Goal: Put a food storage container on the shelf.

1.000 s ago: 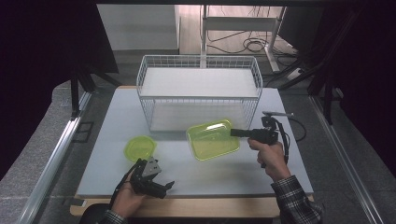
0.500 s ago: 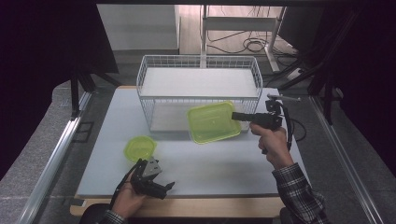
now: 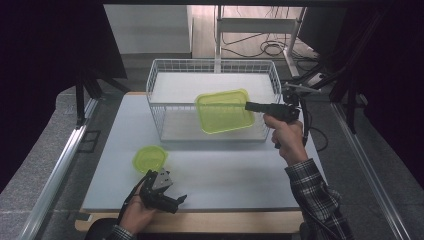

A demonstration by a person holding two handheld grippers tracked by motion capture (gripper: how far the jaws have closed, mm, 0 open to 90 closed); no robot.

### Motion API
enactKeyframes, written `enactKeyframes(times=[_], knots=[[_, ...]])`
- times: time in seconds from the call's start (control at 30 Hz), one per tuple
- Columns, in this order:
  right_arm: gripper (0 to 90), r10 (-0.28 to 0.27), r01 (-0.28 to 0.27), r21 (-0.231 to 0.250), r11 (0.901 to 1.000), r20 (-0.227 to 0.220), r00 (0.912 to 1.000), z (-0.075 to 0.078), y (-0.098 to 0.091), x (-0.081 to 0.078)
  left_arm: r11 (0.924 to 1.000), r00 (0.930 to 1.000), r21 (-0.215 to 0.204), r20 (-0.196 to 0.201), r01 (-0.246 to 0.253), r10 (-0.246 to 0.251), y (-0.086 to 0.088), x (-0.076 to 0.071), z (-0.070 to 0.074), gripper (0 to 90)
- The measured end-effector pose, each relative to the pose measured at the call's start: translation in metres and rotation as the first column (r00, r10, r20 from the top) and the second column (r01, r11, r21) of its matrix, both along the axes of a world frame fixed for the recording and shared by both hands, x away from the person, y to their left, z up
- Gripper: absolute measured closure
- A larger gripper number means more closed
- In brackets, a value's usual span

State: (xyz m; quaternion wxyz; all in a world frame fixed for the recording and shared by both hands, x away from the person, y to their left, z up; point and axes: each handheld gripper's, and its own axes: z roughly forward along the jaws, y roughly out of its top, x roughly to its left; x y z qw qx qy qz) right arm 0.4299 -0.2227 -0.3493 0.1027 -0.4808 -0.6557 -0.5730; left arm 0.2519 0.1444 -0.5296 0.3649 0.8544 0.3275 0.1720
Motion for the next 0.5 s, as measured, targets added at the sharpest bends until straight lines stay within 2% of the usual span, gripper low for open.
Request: enactKeyframes(times=[0.27, 0.5], knots=[[79.9, -0.041, 0.041, -0.005, 0.9991, 0.033, 0.9986, 0.012, 0.01, 0.013, 1.0, 1.0, -0.001, -0.001, 0.0, 0.0, 0.0, 0.0, 0.0, 2.3], [79.9, -0.076, 0.076, 0.004, 0.9971, 0.043, 0.9961, 0.018, 0.018, 0.025, 1.0, 1.0, -0.001, -0.003, 0.002, -0.002, 0.0, 0.0, 0.0, 2.3]])
